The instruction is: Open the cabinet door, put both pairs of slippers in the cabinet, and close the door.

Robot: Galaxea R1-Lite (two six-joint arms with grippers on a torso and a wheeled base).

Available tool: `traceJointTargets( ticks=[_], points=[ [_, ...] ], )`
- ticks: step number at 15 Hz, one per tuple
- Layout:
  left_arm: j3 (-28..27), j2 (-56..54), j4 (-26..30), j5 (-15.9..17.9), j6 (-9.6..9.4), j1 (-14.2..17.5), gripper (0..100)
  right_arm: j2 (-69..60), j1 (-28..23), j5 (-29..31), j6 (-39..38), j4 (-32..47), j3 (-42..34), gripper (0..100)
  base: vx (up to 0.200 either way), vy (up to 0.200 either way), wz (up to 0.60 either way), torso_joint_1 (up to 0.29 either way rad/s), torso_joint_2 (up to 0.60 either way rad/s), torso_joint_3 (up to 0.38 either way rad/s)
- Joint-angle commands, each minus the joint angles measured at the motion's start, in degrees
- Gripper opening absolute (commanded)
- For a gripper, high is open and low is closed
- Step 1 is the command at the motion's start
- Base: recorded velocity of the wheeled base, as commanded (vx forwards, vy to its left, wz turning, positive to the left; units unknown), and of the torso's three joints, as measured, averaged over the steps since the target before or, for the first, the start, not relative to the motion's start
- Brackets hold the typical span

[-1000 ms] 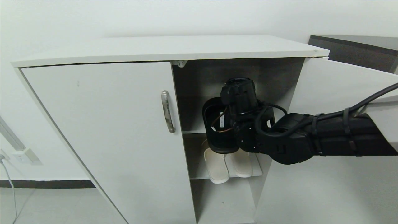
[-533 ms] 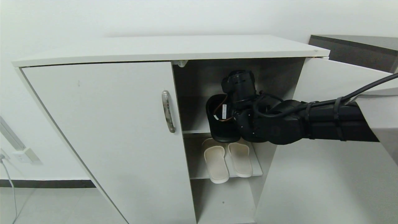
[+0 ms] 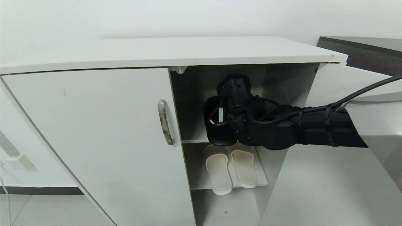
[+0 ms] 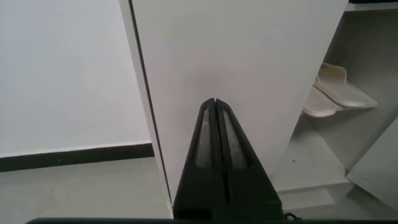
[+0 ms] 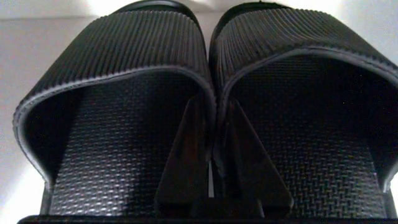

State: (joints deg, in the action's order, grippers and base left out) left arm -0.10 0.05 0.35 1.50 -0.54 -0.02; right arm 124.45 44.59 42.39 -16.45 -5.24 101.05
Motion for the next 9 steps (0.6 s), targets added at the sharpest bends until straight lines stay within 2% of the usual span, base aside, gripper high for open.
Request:
traceJointTargets(
  ticks=[1,9],
  points=[
    [0.0,0.0,0.0,0.0,0.01,0.0,0,1.3,-0.3,0.1,0.0,-0.2,1.0,0,0.000,0.000,0.00,0.000,0.00,0.000],
    [0.0,0.0,0.0,0.0,0.10,0.0,0,6.0,-2.1,0.0,0.6,0.9,9.3,0,0.000,0.000,0.00,0.000,0.00,0.000]
  ],
)
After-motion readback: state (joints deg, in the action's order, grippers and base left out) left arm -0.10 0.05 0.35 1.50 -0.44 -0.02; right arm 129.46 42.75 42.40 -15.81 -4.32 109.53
